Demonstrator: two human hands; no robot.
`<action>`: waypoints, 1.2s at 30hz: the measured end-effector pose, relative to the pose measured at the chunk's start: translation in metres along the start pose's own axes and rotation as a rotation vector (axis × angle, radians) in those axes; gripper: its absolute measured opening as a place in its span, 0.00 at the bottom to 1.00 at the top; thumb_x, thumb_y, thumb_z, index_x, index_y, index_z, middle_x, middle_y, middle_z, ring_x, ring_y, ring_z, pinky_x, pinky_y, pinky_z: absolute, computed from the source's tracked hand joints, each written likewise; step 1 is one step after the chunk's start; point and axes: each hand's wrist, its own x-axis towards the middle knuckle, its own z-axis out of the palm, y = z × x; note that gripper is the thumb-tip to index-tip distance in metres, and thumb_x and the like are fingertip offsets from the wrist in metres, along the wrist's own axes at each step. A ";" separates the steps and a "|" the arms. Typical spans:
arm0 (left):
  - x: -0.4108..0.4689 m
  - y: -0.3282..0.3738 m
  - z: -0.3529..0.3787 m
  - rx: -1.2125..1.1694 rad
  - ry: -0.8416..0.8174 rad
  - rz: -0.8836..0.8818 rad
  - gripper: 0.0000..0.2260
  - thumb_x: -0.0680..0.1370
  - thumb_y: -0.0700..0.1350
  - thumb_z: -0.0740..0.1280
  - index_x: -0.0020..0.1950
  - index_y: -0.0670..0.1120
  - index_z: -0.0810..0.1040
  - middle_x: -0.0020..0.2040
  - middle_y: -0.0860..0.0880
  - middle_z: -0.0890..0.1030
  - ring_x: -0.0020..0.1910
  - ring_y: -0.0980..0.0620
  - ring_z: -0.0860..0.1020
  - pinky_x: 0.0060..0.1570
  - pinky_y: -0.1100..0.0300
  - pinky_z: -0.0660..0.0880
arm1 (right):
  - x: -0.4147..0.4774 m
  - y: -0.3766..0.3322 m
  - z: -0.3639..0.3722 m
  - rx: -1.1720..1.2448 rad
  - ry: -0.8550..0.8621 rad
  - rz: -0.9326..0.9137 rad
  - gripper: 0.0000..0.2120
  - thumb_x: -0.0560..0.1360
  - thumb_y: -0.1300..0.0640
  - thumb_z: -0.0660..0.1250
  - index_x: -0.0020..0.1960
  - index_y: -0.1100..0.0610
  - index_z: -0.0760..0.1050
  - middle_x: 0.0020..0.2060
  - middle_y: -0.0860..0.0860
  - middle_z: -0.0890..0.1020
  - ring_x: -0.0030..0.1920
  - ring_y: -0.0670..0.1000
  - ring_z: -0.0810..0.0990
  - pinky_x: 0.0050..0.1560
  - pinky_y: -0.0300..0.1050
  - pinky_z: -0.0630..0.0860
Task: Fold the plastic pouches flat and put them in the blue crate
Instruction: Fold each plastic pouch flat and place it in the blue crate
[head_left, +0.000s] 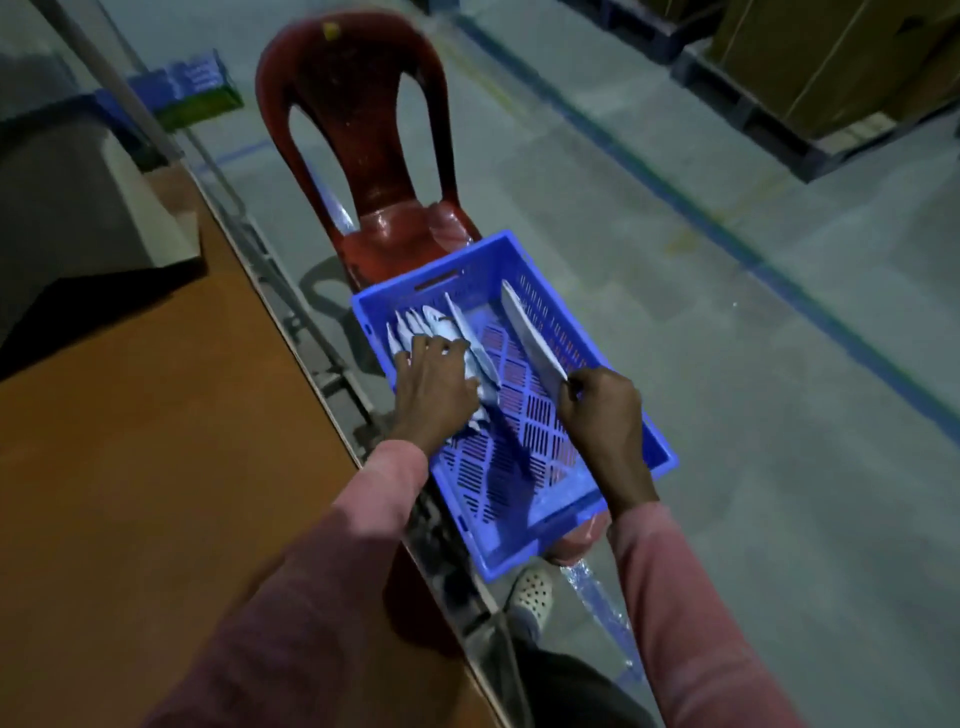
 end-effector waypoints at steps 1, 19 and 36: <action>0.002 0.006 0.011 -0.016 -0.051 -0.024 0.24 0.78 0.53 0.69 0.73 0.48 0.74 0.66 0.45 0.77 0.70 0.41 0.68 0.67 0.41 0.64 | 0.013 0.000 0.010 0.002 -0.032 0.009 0.09 0.69 0.60 0.71 0.32 0.61 0.76 0.30 0.61 0.79 0.33 0.64 0.80 0.30 0.49 0.72; 0.033 0.014 0.100 -0.035 -0.065 -0.353 0.14 0.74 0.46 0.68 0.60 0.48 0.81 0.54 0.48 0.80 0.65 0.42 0.73 0.64 0.15 0.49 | 0.127 0.003 0.191 0.044 -0.461 -0.041 0.14 0.74 0.51 0.64 0.41 0.61 0.79 0.38 0.62 0.82 0.42 0.64 0.82 0.38 0.51 0.76; 0.042 0.006 0.111 -0.115 0.152 -0.434 0.13 0.70 0.49 0.69 0.53 0.52 0.83 0.51 0.52 0.81 0.59 0.46 0.76 0.67 0.26 0.46 | 0.155 -0.031 0.234 0.686 -0.681 0.237 0.27 0.80 0.35 0.60 0.72 0.49 0.73 0.71 0.48 0.75 0.70 0.48 0.73 0.73 0.49 0.67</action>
